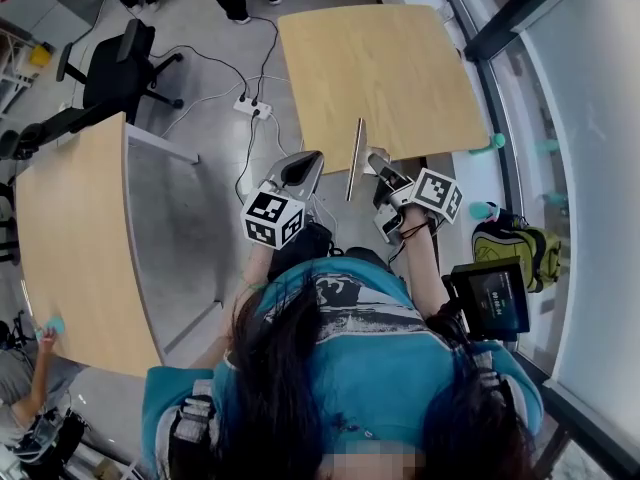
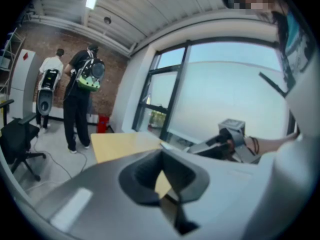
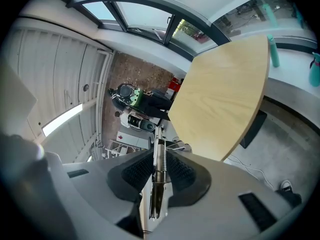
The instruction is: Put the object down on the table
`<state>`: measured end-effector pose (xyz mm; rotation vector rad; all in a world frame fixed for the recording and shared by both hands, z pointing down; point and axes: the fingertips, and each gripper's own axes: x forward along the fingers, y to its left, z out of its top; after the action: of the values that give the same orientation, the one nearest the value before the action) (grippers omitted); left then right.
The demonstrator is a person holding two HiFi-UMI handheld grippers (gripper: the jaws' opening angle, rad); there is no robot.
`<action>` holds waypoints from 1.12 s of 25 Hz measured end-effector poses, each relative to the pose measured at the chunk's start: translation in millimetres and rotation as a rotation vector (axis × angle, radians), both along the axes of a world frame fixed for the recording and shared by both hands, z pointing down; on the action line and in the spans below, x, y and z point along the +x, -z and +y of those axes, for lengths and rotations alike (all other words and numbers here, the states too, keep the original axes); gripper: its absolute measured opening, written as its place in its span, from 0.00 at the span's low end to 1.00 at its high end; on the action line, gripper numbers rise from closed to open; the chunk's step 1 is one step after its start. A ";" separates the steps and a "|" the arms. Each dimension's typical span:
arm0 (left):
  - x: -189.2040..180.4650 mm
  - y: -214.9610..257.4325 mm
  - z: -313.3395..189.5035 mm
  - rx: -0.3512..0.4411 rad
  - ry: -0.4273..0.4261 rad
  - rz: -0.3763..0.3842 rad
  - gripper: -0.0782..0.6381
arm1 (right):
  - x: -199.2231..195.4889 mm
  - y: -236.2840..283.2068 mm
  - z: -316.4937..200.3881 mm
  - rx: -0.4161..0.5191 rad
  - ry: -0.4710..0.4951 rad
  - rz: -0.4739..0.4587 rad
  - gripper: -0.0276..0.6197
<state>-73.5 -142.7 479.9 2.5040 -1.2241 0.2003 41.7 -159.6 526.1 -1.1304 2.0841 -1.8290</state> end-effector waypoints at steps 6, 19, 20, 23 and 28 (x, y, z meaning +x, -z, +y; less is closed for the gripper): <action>-45.1 -4.9 -39.6 -0.020 -0.013 0.027 0.11 | -42.4 -1.9 -41.2 -0.016 -0.032 -0.004 0.18; -47.0 -26.8 -74.3 -0.066 0.013 0.068 0.11 | -45.1 -24.0 -109.7 -0.046 0.000 0.048 0.18; -47.8 -27.8 -71.8 -0.061 0.027 0.073 0.11 | -44.7 -26.1 -111.4 -0.040 0.007 0.053 0.18; -48.3 -30.4 -77.8 -0.053 0.068 0.084 0.11 | -44.3 -33.1 -129.6 -0.025 0.044 0.070 0.18; -43.7 -29.0 -131.2 -0.069 0.128 0.087 0.11 | -45.3 -45.0 -206.1 -0.028 0.114 0.118 0.18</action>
<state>-117.2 -273.9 508.9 2.3408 -1.3141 0.0990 -3.6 -365.7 571.2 -1.1763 2.2387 -1.8897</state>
